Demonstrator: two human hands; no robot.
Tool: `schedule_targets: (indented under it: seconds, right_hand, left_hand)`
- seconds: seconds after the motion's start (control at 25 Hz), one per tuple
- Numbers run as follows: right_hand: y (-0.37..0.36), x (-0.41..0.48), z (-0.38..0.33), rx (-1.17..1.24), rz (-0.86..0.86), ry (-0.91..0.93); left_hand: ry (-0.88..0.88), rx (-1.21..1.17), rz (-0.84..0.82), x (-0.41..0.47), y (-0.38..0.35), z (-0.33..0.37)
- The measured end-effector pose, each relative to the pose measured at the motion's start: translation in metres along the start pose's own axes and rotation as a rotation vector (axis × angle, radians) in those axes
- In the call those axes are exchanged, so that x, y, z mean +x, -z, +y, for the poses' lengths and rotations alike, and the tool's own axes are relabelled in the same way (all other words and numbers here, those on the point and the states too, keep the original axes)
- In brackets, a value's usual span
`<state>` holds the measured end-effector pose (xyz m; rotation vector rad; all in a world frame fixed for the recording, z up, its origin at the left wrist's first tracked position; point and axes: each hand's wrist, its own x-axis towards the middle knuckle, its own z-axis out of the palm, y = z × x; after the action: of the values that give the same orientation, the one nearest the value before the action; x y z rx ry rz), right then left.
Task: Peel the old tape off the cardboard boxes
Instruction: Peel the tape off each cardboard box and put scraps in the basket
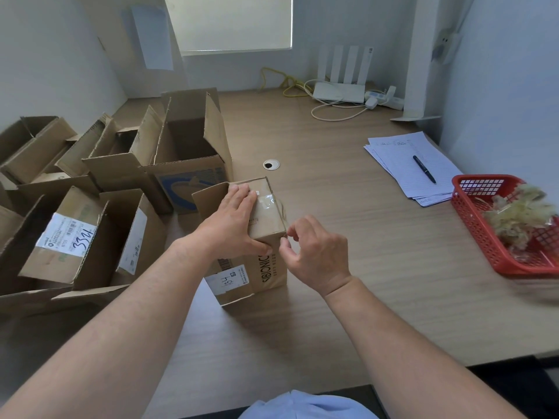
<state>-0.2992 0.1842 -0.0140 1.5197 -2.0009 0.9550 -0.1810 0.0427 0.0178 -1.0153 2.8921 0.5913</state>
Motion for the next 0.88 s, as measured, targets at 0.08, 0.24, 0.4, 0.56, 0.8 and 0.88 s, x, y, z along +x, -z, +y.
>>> schedule_targets:
  seconds: [0.08,0.24,0.4,0.56,0.8,0.88]
  right_hand:
    - [0.002,0.002,-0.002,-0.049,0.022,0.011]
    - [0.004,0.004,-0.012,-0.170,0.044,-0.022]
    - [0.004,0.003,-0.019,-0.222,0.017,-0.103]
    - [0.005,0.005,-0.019,-0.224,0.034,-0.088]
    - [0.001,0.006,-0.016,-0.213,0.044,-0.077]
    - [0.003,0.006,-0.007,-0.209,0.048,-0.115]
  left_hand:
    - [0.003,0.002,0.001,0.000,0.001,0.001]
    - [0.018,0.022,0.022,0.001,0.000,0.005]
    - [0.028,0.042,0.034,0.000,-0.001,0.008]
    - [0.035,0.041,0.024,0.001,0.000,0.009]
    - [0.029,0.052,0.035,-0.001,0.000,0.008]
    - [0.030,0.055,0.026,-0.002,0.000,0.006]
